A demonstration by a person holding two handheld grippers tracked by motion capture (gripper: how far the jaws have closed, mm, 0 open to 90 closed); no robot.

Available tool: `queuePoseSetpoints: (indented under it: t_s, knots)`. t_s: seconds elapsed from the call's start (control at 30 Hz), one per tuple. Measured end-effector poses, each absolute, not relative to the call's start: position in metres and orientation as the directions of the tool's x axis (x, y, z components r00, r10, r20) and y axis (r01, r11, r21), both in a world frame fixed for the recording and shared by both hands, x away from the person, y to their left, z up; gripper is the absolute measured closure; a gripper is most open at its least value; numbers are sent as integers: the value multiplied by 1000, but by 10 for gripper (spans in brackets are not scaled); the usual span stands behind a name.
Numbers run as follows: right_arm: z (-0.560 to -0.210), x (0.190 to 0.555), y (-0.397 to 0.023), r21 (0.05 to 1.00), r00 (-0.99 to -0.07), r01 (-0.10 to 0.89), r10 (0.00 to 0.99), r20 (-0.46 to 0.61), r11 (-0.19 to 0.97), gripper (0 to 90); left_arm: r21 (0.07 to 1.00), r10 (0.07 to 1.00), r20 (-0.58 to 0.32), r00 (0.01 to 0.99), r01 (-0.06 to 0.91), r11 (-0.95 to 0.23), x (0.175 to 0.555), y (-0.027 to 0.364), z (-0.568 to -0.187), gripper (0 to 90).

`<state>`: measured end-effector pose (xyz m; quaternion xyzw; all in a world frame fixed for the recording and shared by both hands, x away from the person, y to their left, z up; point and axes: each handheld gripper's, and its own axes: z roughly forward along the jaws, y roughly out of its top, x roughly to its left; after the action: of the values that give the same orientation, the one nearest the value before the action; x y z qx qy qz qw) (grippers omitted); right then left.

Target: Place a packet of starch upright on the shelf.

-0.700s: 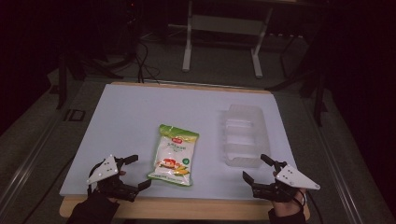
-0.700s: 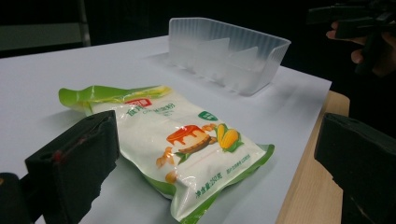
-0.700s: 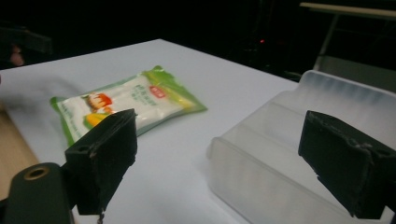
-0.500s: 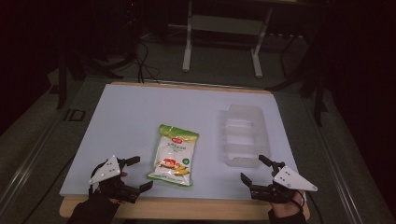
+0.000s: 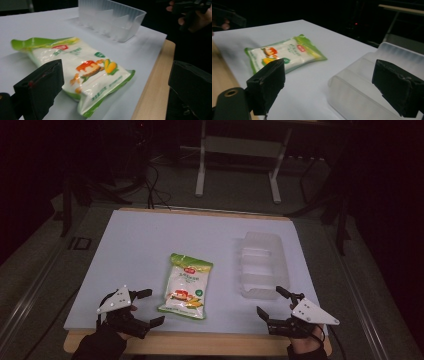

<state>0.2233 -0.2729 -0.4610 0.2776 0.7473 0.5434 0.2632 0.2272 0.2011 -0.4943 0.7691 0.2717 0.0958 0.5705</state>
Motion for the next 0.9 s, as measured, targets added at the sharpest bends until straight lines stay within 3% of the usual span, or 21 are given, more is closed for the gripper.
queuePoseSetpoints:
  t_s: [0.43, 0.53, 0.9]
  knots:
    - [-457, 220, -267, 964, -745, 108, 662, -85, 245, 111, 933, 490, -139, 861, 280, -227, 232, 187, -471, 12]
    - [-456, 218, -264, 957, -740, 81, 660, -130, 279, 111, 930, 491, -123, 862, 273, -246, 234, 183, -466, 12]
    - [-453, 217, -264, 960, -743, 115, 664, -89, 257, 112, 928, 499, -118, 858, 275, -253, 254, 178, -457, 32]
